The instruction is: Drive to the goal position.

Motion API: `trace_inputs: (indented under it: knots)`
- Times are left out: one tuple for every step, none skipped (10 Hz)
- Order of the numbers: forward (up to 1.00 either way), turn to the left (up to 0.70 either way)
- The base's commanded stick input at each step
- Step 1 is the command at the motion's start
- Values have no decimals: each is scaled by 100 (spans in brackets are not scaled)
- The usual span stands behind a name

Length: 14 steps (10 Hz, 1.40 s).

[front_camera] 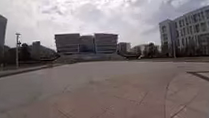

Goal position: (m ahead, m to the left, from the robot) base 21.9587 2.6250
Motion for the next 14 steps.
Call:
trace_inputs:
  knots:
    - [70, 0]
    - [70, 0]
    - [70, 0]
    - [70, 0]
    - [70, 0]
    - [70, 0]
    - [70, 0]
    - [70, 0]
    - [70, 0]
    - [70, 0]
    - [70, 0]
    - [70, 0]
    - [70, 0]
    - [70, 0]
